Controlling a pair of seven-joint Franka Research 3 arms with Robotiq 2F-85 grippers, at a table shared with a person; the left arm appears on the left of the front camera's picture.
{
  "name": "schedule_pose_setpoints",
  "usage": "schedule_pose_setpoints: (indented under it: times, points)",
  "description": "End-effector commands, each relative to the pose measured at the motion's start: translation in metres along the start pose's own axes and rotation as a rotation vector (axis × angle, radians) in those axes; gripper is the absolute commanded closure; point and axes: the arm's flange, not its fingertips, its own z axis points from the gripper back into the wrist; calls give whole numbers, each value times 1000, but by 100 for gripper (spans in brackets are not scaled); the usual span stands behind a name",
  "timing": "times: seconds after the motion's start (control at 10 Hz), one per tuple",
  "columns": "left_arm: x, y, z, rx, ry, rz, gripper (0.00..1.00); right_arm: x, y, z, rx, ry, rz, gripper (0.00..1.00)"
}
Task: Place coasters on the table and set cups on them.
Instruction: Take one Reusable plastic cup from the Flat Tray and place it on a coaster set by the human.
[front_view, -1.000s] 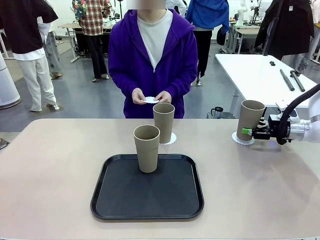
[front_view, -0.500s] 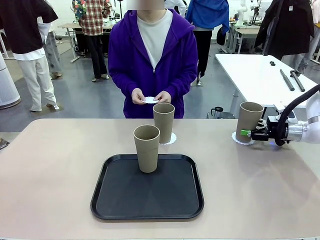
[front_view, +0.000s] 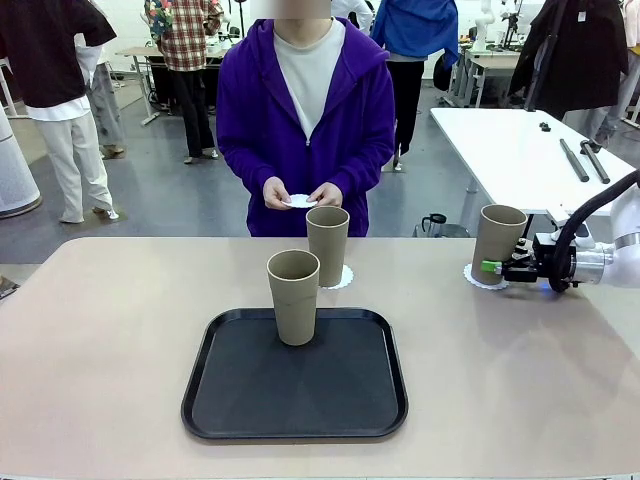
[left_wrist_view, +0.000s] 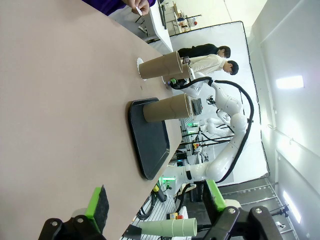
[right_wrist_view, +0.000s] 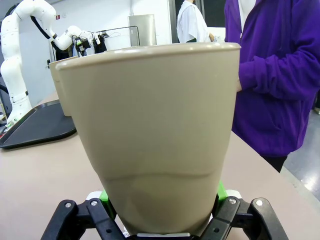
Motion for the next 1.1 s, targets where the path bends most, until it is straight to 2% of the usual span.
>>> schedule_pose_setpoints:
  times: [0.0,1.0]
  points:
    - [1,-2,2,1,0,-1,0,-1,-6,2,23,23,-16,0]
    - [1,-2,2,1,0,-1,0,9,1,14,36,121,-28,0]
